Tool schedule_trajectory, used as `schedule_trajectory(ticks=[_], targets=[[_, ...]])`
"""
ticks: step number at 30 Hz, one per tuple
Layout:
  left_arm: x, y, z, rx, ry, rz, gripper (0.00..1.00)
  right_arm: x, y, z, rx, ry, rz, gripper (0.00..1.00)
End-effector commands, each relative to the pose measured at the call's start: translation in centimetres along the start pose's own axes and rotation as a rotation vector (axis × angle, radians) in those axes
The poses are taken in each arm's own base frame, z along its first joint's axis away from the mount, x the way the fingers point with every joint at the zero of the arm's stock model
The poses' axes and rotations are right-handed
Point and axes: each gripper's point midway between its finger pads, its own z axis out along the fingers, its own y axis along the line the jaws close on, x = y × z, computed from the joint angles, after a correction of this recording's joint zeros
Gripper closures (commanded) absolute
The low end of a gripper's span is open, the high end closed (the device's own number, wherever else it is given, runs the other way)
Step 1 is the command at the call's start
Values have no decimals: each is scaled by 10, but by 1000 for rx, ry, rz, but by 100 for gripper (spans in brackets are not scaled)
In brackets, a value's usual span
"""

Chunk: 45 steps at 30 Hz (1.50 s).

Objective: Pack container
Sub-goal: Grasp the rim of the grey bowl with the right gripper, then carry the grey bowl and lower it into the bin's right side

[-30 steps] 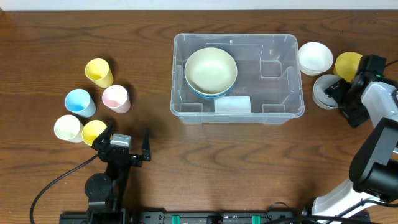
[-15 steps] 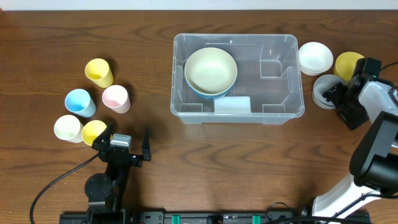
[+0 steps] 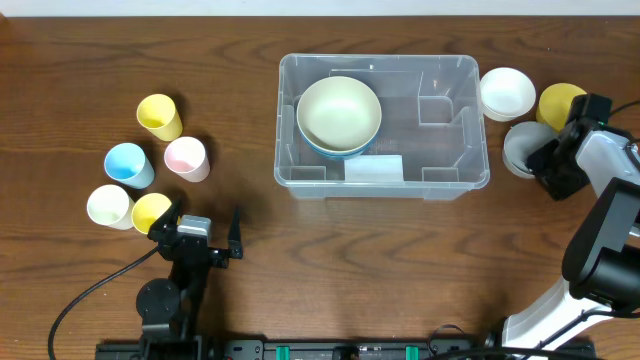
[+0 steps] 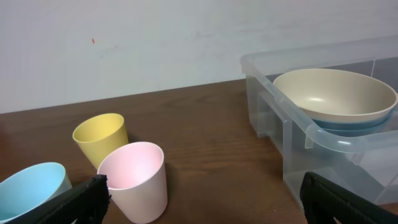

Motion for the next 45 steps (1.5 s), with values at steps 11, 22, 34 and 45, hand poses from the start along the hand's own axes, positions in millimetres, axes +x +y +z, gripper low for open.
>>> schedule_trajectory(ticks=[11,22,34,45], targets=[[15,-3,1,14,43,-3,2,2,-35,2,127,16,26,99],[15,-3,1,14,43,-4,2,-23,-35,-91,36,-117,53,99],[15,-3,1,13,43,-4,2,10,53,-333,-692,-509,-184,99],[15,-3,1,14,43,-4,2,83,151,-245,-531,-367,-495,99]])
